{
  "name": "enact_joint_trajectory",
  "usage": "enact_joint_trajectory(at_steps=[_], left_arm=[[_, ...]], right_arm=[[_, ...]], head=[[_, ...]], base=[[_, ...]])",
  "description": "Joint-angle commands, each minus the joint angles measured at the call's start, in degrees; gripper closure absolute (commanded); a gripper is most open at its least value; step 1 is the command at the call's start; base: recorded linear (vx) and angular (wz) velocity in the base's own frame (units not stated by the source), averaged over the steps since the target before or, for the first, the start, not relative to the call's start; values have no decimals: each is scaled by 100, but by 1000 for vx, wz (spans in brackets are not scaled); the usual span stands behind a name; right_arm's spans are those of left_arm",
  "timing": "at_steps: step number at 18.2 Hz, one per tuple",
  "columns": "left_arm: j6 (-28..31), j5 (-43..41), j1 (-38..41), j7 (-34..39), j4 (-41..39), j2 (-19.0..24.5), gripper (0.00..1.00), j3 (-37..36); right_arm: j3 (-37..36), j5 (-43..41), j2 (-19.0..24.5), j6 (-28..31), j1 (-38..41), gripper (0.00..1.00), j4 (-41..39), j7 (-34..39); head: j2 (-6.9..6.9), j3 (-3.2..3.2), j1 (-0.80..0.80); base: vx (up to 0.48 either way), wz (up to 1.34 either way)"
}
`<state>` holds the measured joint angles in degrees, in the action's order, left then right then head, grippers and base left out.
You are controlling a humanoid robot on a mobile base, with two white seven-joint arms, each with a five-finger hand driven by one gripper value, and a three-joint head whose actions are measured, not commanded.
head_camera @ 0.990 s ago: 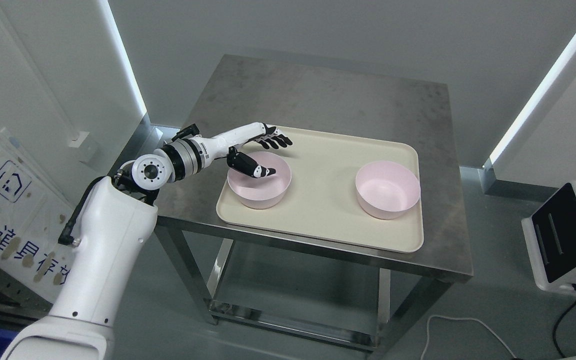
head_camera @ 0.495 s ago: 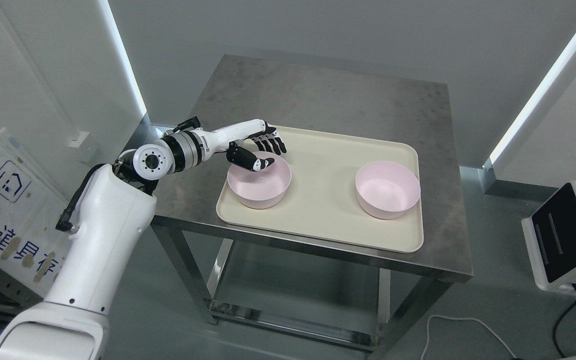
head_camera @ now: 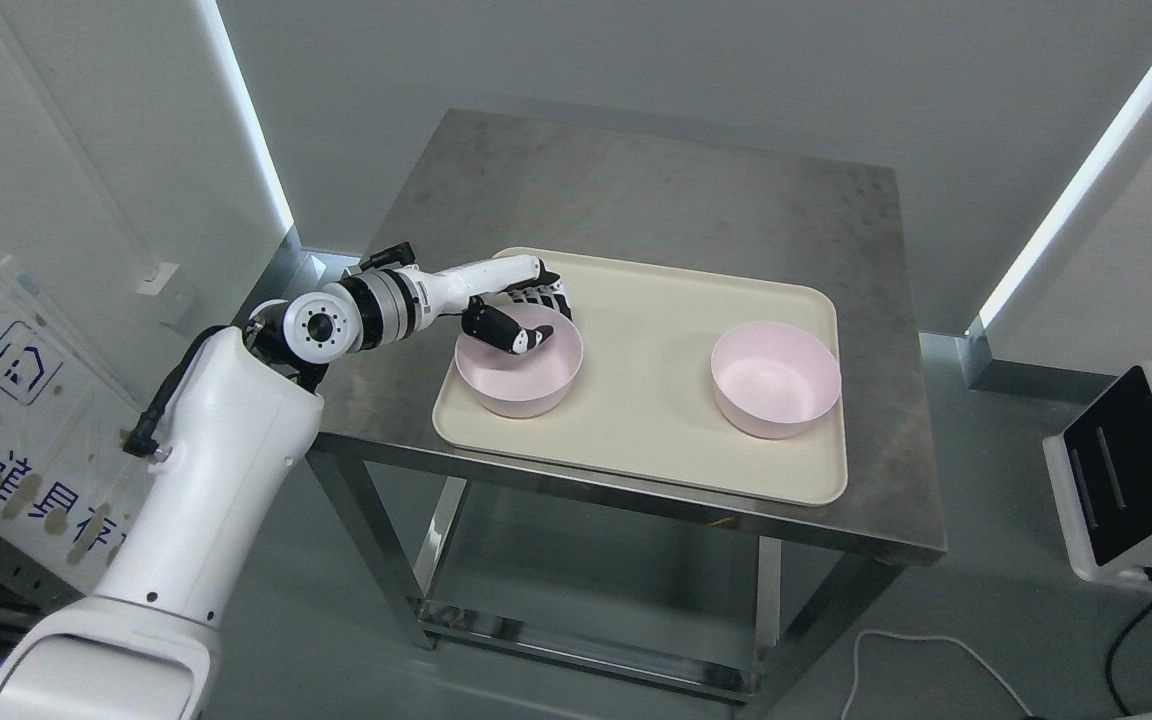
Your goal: Stack pink IKEA bowls on left shelf middle
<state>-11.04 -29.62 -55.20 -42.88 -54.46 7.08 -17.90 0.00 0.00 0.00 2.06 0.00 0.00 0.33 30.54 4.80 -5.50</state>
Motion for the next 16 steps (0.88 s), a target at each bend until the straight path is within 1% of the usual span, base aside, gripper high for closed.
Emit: enact_joint_trajectory(at_steps=[1,3,6,7,9,10,11,12,13,14,16], left_arm=[[6,-18,-35,43,207,-111,100,-48],[15,-9,-52,52,225,-146,100,93],[111,17,-482,-9,234,-338,100,217],[277,43,-709,-44,225,-531,99,208],[567,52,-1026,-280,225,-608,99,156],[708,78,-1158,-386,225,-608,99,77],[787,174,-1264,-387,225,-608,99,-185],[823,445,-1344,-379,242,-608,99,-675],[858,648,-1353,-370,269,-608,99,-958],[876,720,-1353,-344,278,-608,99,-1100],[867,703,-1362,-344,278,-608,98,-1032]], right_arm=[[-62,0,-100,-4,9,0,-193,2],[-62,0,-100,-4,9,0,-193,2],[-62,0,-100,-4,9,0,-193,2],[-62,0,-100,-4,9,0,-193,2],[-62,0,-100,-4,9,0,-193,2],[-62,0,-100,-4,17,0,-193,2],[-62,0,-100,-4,9,0,-193,2],[-62,0,-100,-4,9,0,-193,2],[-62,0,-100,-4,9,0,-193,2],[-62,0,-100,-4,9,0,-193,2],[-62,0,-100,-4,9,0,-193,2]], head=[[0,0,0],[0,0,0],[0,0,0],[0,0,0],[0,0,0],[0,0,0],[0,0,0],[0,0,0],[0,0,0],[0,0,0],[0,0,0]], base=[[0,0],[0,0],[0,0],[0,0],[0,0],[0,0],[0,0],[0,0],[0,0],[0,0],[0,0]])
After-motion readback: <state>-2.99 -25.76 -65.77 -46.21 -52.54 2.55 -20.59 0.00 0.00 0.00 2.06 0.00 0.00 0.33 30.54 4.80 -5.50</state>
